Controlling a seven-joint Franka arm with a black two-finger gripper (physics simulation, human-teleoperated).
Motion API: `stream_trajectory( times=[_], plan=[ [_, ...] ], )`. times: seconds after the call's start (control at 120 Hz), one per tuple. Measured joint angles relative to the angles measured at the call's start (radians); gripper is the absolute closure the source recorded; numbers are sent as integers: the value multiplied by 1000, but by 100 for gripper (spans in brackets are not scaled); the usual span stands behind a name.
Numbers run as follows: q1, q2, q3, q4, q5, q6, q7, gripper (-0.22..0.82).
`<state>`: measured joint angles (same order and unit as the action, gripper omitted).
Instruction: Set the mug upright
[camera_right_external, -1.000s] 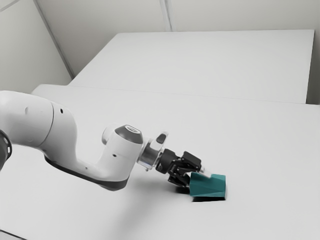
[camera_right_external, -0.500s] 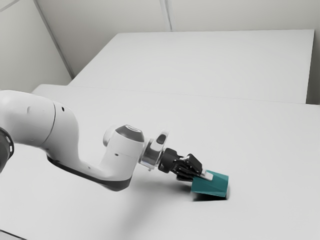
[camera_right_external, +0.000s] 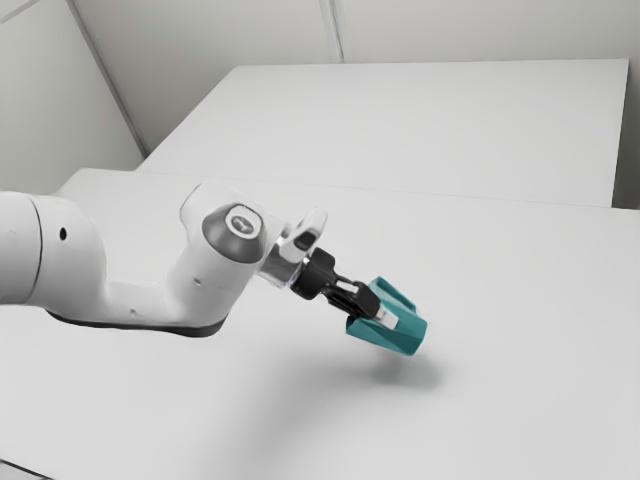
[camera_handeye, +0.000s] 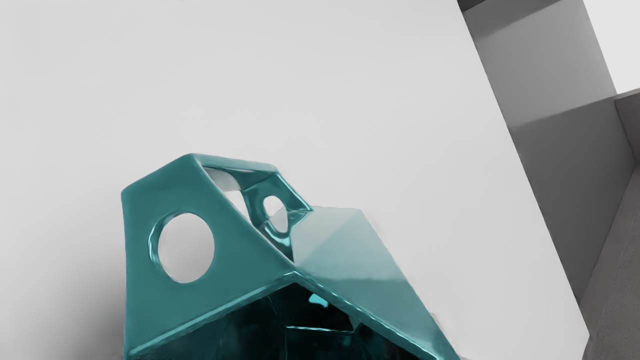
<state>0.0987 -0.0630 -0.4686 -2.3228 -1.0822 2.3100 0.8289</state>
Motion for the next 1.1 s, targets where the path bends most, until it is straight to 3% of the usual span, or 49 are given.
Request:
stream_trajectory(
  times=[0.167,0.35,0.692,1.1],
  plan=[
    [114,-78,-1,1,543,-24,-193,78],
    [141,-79,-7,0,852,-57,-394,78],
    [189,-9,-9,-10,1092,-63,-661,79],
    [199,93,-6,44,1207,-35,-831,79]
  ],
)
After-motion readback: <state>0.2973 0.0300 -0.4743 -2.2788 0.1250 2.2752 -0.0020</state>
